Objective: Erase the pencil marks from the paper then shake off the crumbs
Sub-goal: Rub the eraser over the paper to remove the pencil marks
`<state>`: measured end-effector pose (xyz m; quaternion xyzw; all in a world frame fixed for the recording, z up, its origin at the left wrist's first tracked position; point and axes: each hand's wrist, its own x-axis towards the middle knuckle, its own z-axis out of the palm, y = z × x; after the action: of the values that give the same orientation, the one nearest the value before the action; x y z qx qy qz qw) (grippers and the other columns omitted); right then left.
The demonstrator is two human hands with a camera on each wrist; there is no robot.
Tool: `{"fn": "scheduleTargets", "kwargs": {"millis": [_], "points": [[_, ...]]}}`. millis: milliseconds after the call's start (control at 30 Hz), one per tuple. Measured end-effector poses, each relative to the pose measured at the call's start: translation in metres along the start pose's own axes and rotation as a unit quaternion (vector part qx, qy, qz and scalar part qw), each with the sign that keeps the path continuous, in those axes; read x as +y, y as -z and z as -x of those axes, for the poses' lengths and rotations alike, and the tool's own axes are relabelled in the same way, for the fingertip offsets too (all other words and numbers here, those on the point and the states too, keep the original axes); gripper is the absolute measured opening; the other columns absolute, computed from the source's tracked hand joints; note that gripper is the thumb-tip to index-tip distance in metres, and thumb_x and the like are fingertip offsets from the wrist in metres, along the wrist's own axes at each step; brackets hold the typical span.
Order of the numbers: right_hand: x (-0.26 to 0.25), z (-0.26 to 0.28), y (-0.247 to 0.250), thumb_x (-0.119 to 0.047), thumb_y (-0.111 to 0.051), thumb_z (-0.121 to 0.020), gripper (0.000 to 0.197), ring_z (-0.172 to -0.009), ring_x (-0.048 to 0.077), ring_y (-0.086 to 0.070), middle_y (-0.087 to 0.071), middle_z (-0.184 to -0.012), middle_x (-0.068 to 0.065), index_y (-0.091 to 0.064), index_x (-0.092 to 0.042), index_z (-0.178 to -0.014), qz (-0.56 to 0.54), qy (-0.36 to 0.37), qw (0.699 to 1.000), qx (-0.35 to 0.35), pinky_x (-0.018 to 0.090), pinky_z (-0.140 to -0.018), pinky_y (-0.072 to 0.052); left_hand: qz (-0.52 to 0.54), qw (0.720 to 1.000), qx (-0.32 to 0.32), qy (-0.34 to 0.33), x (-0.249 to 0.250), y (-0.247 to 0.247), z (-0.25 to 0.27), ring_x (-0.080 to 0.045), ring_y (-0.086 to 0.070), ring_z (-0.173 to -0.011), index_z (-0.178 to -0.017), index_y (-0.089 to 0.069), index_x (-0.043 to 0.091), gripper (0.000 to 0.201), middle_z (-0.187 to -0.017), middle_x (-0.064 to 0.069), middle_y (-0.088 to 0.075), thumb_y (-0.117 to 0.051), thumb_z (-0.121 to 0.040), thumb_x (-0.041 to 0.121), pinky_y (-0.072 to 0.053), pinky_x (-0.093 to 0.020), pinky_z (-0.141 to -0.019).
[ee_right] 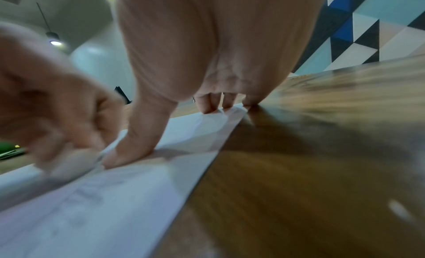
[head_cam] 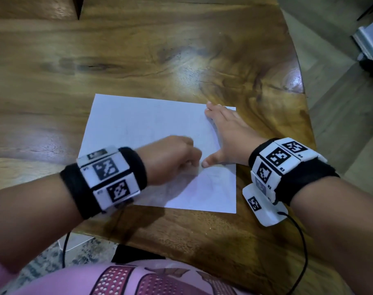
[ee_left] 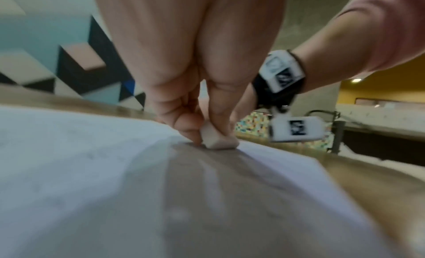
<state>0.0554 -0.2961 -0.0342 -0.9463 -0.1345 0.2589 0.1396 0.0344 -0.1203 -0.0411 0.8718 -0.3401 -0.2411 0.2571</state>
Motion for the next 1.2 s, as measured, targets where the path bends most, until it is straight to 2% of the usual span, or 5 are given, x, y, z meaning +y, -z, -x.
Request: {"fn": "scheduleTargets", "kwargs": {"millis": [333,500,733,933,1200], "points": [[0.0,0.0,0.0,-0.05,-0.08,-0.061,0.121,-0.145,0.012,0.006,0.01,-0.158,-0.009,-0.005,-0.016,-0.15,0.002,0.004,1.0,0.0,0.022,-0.113,-0.003,-0.123,0.991,-0.008,-0.055,-0.012,-0.014,0.01,-0.014,-0.048,-0.068,-0.087,-0.063,0.005,0.011,-0.071,0.004,-0.05,-0.055,-0.081,0.011,-0.04,-0.026,-0.071],[0.002,0.0,-0.001,-0.05,-0.08,-0.06,0.122,-0.145,0.011,0.006,0.01,-0.158,-0.01,-0.005,-0.017,-0.15,-0.004,0.003,1.0,0.001,0.022,-0.113,-0.002,-0.047,0.993,0.087,0.071,-0.014,0.03,-0.038,-0.018,-0.045,-0.075,-0.089,-0.064,0.009,0.011,-0.079,-0.002,-0.052,-0.058,-0.081,0.012,-0.03,-0.024,-0.066],[0.002,0.002,0.001,-0.049,-0.081,-0.06,0.121,-0.144,0.01,0.006,0.009,-0.158,-0.01,-0.006,-0.016,-0.149,-0.012,0.006,1.0,0.004,0.021,-0.112,-0.003,-0.027,0.997,-0.064,-0.018,-0.001,-0.003,0.026,-0.018,-0.049,-0.065,-0.063,-0.05,0.016,0.022,-0.072,0.0,-0.048,-0.055,-0.084,0.019,-0.04,-0.032,-0.062],[0.001,0.0,-0.001,-0.05,-0.08,-0.061,0.122,-0.144,0.009,0.008,0.011,-0.157,-0.011,-0.004,-0.018,-0.15,-0.006,0.002,1.0,0.002,0.021,-0.113,-0.002,-0.053,0.995,0.072,0.043,-0.016,0.025,-0.032,-0.018,-0.045,-0.073,-0.081,-0.063,0.009,0.006,-0.077,-0.001,-0.049,-0.058,-0.078,0.008,-0.03,-0.024,-0.066],[0.004,-0.001,-0.001,-0.048,-0.081,-0.061,0.119,-0.144,0.009,0.007,0.01,-0.157,-0.012,-0.006,-0.018,-0.15,-0.011,0.007,1.0,0.002,0.022,-0.113,-0.003,-0.055,0.998,-0.037,-0.022,-0.001,-0.008,0.022,-0.023,-0.05,-0.066,-0.068,-0.052,0.015,0.016,-0.076,-0.003,-0.048,-0.055,-0.083,0.01,-0.045,-0.042,-0.064]]}}
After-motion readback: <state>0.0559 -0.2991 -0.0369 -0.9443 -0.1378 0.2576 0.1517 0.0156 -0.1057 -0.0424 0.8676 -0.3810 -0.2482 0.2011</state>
